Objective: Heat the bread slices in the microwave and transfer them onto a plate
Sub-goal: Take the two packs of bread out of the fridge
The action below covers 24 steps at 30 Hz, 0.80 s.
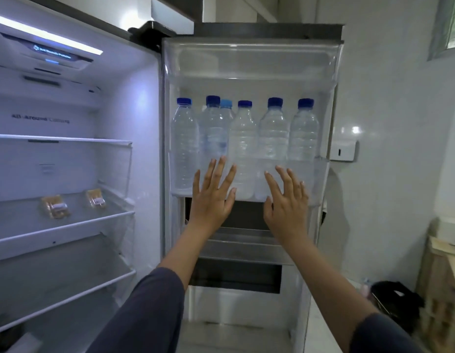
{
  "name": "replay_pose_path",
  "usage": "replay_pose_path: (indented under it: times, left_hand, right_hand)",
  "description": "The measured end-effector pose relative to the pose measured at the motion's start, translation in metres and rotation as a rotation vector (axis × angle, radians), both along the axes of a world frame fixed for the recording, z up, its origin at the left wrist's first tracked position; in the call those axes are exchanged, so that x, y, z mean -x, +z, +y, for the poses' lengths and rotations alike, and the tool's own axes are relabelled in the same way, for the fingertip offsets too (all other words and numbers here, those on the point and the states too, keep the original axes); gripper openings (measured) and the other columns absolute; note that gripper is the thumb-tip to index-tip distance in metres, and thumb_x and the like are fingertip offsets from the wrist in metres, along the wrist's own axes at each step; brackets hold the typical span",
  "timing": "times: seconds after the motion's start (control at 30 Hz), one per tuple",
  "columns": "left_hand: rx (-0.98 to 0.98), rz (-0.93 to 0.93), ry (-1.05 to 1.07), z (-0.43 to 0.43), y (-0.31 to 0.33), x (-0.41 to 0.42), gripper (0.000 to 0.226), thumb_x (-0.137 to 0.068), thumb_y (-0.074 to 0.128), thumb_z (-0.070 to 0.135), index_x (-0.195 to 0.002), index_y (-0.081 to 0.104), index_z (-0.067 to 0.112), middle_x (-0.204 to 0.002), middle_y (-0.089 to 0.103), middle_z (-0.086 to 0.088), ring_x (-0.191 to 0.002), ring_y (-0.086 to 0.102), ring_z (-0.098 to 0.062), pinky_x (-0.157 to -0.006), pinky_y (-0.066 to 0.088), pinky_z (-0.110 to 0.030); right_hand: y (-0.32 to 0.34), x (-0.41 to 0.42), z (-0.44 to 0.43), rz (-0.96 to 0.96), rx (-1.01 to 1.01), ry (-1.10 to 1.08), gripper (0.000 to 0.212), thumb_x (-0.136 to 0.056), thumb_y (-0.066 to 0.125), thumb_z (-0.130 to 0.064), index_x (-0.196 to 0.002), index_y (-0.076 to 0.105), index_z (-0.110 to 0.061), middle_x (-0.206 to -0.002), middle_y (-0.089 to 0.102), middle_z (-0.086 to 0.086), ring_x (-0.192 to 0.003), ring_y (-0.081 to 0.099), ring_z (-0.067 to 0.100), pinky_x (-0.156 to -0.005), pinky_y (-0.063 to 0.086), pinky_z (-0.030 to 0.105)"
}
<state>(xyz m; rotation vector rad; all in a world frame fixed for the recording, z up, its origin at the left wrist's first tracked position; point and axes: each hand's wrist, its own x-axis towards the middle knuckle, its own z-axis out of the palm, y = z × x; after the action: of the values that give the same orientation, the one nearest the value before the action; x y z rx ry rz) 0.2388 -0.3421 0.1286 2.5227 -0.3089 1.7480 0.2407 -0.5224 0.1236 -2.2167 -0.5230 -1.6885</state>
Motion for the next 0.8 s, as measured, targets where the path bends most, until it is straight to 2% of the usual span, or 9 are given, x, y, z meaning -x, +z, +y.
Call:
replay_pose_path:
  times: [0.13,0.23,0.37,0.53,0.7,0.8]
  left_hand:
    - [-0.009,-0.041,0.087,-0.005,0.002,-0.016,0.057,-0.091,0.039,0.036,-0.144,0.023,0.024,-0.153,0.012,-0.004,-0.142,0.010,-0.023,-0.112,0.010,-0.052]
    - [-0.013,-0.049,0.147,-0.008,0.000,-0.026,0.057,-0.090,0.039,0.038,-0.144,0.026,0.024,-0.153,0.014,-0.004,-0.142,0.010,-0.024,-0.113,0.011,-0.052]
    - [-0.044,-0.022,0.213,-0.008,-0.001,-0.036,0.058,-0.091,0.041,0.038,-0.145,0.025,0.025,-0.155,0.016,-0.005,-0.143,0.009,-0.023,-0.114,0.002,-0.050]
    - [-0.053,-0.018,0.272,-0.009,-0.003,-0.045,0.059,-0.089,0.042,0.037,-0.145,0.026,0.025,-0.155,0.015,-0.005,-0.144,0.008,-0.023,-0.112,0.000,-0.053]
    - [-0.074,-0.017,0.265,-0.008,-0.005,-0.053,0.059,-0.089,0.045,0.033,-0.144,0.028,0.024,-0.154,0.015,-0.005,-0.143,0.011,-0.023,-0.113,0.006,-0.052]
    - [-0.056,-0.004,0.272,-0.008,-0.006,-0.054,0.059,-0.088,0.045,0.032,-0.144,0.028,0.024,-0.153,0.014,-0.005,-0.142,0.010,-0.023,-0.113,0.014,-0.055]
  right_hand:
    - [0.010,-0.027,-0.005,0.030,0.011,0.062,0.062,-0.071,0.069,-0.006,-0.128,0.048,-0.015,-0.137,0.047,0.014,-0.129,0.030,0.027,-0.098,0.041,0.053]
    - [0.012,-0.043,-0.006,0.048,-0.008,0.110,0.062,-0.073,0.069,-0.009,-0.129,0.046,-0.015,-0.138,0.045,0.013,-0.129,0.032,0.027,-0.096,0.042,0.050]
    - [0.009,-0.063,-0.009,0.088,-0.008,0.141,0.064,-0.075,0.068,-0.012,-0.132,0.041,-0.017,-0.139,0.043,0.012,-0.129,0.030,0.026,-0.094,0.043,0.050]
    - [0.002,-0.082,-0.012,0.131,-0.030,0.204,0.065,-0.077,0.068,-0.011,-0.134,0.038,-0.018,-0.142,0.039,0.012,-0.130,0.027,0.026,-0.093,0.045,0.051]
    - [-0.001,-0.098,-0.011,0.128,-0.021,0.241,0.064,-0.076,0.068,-0.008,-0.133,0.041,-0.015,-0.139,0.042,0.015,-0.127,0.032,0.028,-0.094,0.047,0.049]
    - [0.002,-0.101,-0.008,0.134,-0.006,0.257,0.062,-0.075,0.069,-0.006,-0.131,0.043,-0.013,-0.138,0.043,0.017,-0.124,0.042,0.034,-0.089,0.049,0.048]
